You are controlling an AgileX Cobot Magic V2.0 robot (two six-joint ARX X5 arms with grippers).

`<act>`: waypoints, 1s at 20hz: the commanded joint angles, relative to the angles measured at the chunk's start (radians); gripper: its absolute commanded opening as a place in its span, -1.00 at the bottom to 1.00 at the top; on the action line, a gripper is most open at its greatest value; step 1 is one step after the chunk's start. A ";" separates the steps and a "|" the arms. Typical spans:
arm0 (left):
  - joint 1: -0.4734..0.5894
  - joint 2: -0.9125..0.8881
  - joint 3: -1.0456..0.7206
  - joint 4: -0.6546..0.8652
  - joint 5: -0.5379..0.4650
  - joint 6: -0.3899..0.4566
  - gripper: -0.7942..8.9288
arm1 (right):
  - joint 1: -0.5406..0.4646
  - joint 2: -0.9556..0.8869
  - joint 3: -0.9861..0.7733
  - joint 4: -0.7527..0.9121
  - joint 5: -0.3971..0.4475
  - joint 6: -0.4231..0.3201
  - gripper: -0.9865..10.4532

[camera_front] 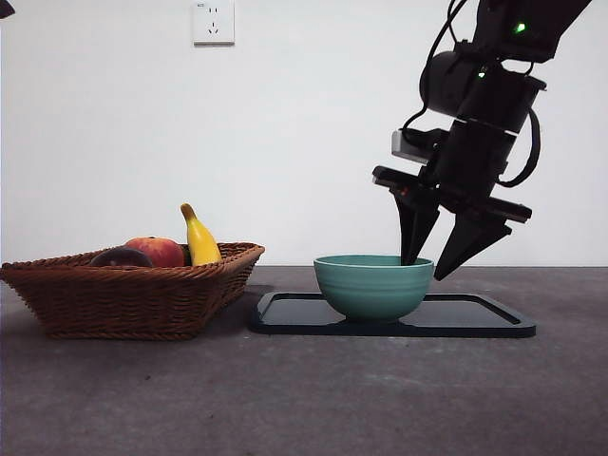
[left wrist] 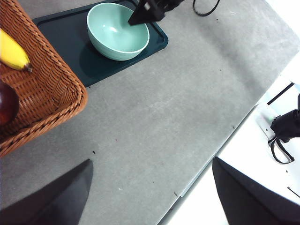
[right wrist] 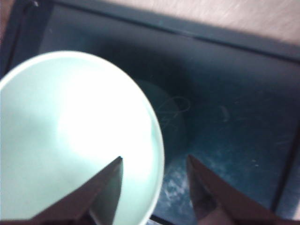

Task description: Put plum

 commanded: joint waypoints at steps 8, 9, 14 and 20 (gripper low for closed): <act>-0.003 0.008 0.011 0.007 0.004 0.005 -0.01 | 0.006 0.001 0.023 0.035 0.030 -0.007 -0.81; -0.003 0.008 0.011 0.007 0.004 0.005 -0.01 | 0.006 -0.023 0.023 0.035 0.029 -0.007 -0.81; -0.003 0.008 0.011 0.006 0.004 0.005 -0.01 | 0.006 -0.222 0.023 -0.017 0.022 -0.016 -0.81; -0.003 0.008 0.011 0.006 0.004 0.005 -0.01 | 0.032 -0.481 0.020 -0.229 -0.002 -0.083 -0.81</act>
